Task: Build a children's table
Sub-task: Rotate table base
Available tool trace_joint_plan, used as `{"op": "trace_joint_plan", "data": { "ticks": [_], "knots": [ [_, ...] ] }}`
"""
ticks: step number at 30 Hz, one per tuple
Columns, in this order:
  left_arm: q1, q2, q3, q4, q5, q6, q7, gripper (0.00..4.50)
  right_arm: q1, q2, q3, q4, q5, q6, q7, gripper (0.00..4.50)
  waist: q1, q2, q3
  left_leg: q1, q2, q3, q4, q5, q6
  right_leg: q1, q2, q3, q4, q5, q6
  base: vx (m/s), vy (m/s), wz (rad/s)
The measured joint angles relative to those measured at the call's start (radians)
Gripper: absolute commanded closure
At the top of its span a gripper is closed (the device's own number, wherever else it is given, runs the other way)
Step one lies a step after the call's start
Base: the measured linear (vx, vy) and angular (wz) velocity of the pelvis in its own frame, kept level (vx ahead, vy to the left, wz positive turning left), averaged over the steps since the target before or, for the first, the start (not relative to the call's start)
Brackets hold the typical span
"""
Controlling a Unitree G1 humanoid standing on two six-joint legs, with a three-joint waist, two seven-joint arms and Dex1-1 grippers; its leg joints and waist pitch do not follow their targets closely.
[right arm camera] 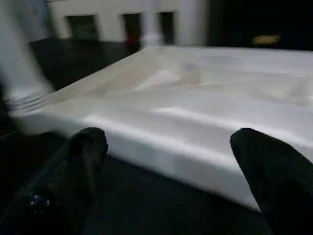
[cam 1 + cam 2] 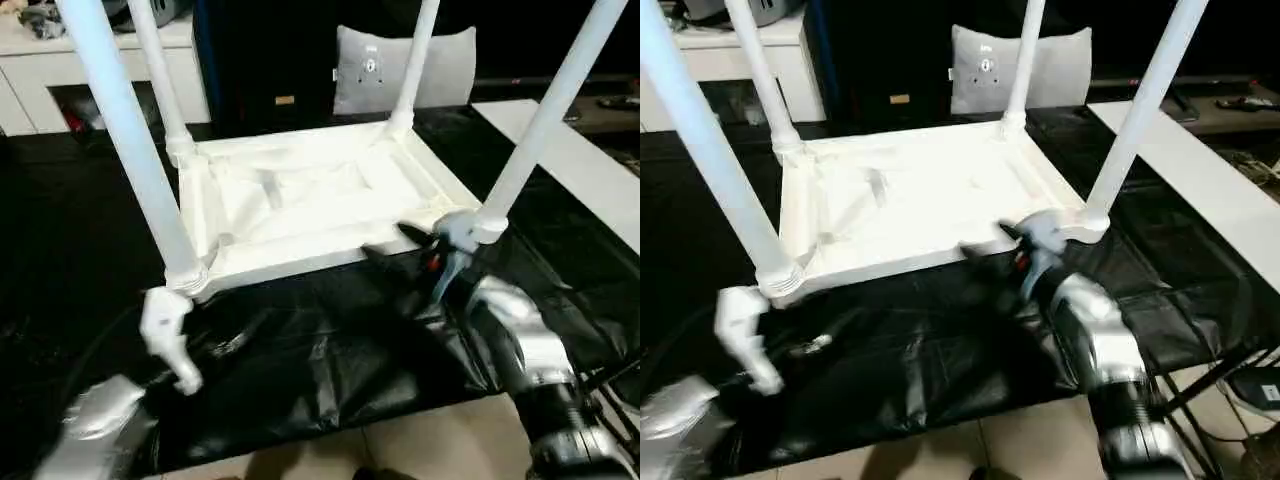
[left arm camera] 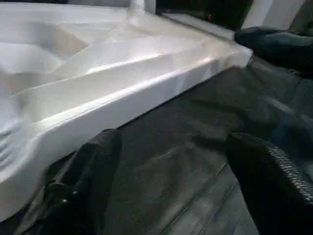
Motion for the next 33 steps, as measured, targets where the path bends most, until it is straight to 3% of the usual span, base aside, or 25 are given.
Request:
{"op": "trace_joint_plan", "data": {
  "ticks": [5,8,10,15,19,23,25,26,27,28,30,33],
  "knots": [
    [-0.002,0.111,0.041,0.053,-0.019,0.032,-0.044,0.07,0.022,-0.022,0.031,-0.064,-0.001,0.061,0.034,0.0,-0.005,0.001,0.001,0.011,0.0,-0.003,-0.003,0.0,0.0,0.012,0.001,-0.006,-0.018,0.0,0.0,0.0,0.0,0.0],
    [-0.005,0.153,0.082,0.079,-0.02,0.036,-0.063,0.03,0.032,-0.024,0.035,-0.079,-0.001,0.088,0.039,0.0,-0.011,0.004,0.003,0.015,0.004,-0.009,-0.005,-0.001,0.001,0.026,-0.001,-0.023,-0.037,0.0,0.0,0.0,0.0,0.0],
    [-0.032,0.172,0.097,0.113,-0.029,0.039,-0.075,0.03,0.04,-0.028,0.037,-0.099,-0.001,0.111,0.041,0.0,-0.015,0.008,0.005,0.018,0.004,-0.015,-0.006,-0.001,0.002,0.036,0.0,-0.028,-0.048,0.0,0.0,0.0,0.0,0.0],
    [-0.163,0.2,0.145,0.192,-0.05,0.029,-0.075,0.03,0.041,-0.028,0.055,-0.117,0.0,0.136,0.054,0.0,-0.026,0.011,0.008,0.033,0.003,-0.021,-0.006,-0.001,0.002,0.055,-0.001,-0.034,-0.049,0.0,0.001,0.0,0.0,0.0],
    [-0.245,0.167,0.124,0.249,-0.045,0.009,-0.05,0.03,0.04,-0.008,0.055,-0.111,-0.002,0.137,0.038,0.0,-0.028,0.012,0.009,0.032,0.001,-0.027,-0.007,-0.002,0.001,0.054,-0.001,-0.037,-0.045,0.0,0.001,0.0,0.0,0.0],
    [-0.333,0.131,0.103,0.332,-0.024,-0.021,-0.02,0.03,0.037,0.029,0.055,-0.101,-0.026,0.117,-0.026,0.0,-0.029,0.014,0.011,0.027,0.004,-0.035,-0.01,-0.001,0.001,0.053,-0.005,-0.062,-0.051,0.0,0.001,0.0,0.0,0.0],
    [-0.362,0.12,0.102,0.354,-0.024,-0.026,-0.017,0.03,0.034,0.029,0.056,-0.088,-0.058,0.095,-0.063,0.0,-0.028,0.013,0.011,0.023,0.011,-0.042,-0.01,-0.003,-0.001,0.051,-0.003,-0.05,-0.037,-0.003,0.002,-0.004,-0.032,0.0],
    [-0.369,0.119,0.101,0.36,-0.024,-0.027,-0.017,0.03,0.034,0.027,0.054,-0.077,-0.064,0.092,-0.075,0.0,-0.029,0.007,0.013,0.028,0.008,-0.039,-0.009,-0.003,-0.002,0.049,-0.003,-0.038,-0.022,-0.005,0.003,-0.009,-0.065,0.0],
    [-0.379,0.11,0.102,0.373,-0.027,-0.032,-0.019,0.03,0.031,0.026,0.047,-0.061,-0.076,0.105,-0.098,0.0,-0.027,-0.004,0.012,0.043,-0.007,-0.031,-0.008,-0.007,-0.008,0.043,-0.003,-0.026,-0.012,-0.005,0.003,0.061,-0.018,0.08],
    [-0.387,0.105,0.102,0.382,-0.029,-0.035,-0.023,0.03,0.022,0.027,0.04,-0.048,-0.081,0.115,-0.116,0.0,-0.025,-0.004,0.013,0.044,-0.007,-0.031,-0.009,-0.009,-0.01,0.037,-0.004,-0.03,-0.012,-0.005,0.003,0.081,0.014,-0.05],
    [-0.432,0.1,0.092,0.432,-0.028,-0.051,-0.044,0.03,-0.028,0.031,0.028,0.009,-0.095,0.128,-0.171,0.0,-0.013,-0.004,0.012,0.023,-0.004,-0.036,-0.008,-0.009,-0.009,0.027,-0.005,-0.042,-0.015,-0.005,0.003,0.041,0.007,-0.03],
    [-0.48,0.085,0.061,0.484,-0.027,-0.065,-0.075,0.03,-0.077,0.029,0.018,0.092,-0.127,0.126,-0.223,0.0,0.003,-0.007,0.01,0.009,-0.001,-0.032,-0.008,-0.008,-0.01,0.02,-0.004,-0.038,-0.017,-0.004,0.002,0.0,0.0,0.0]
  ]
}}
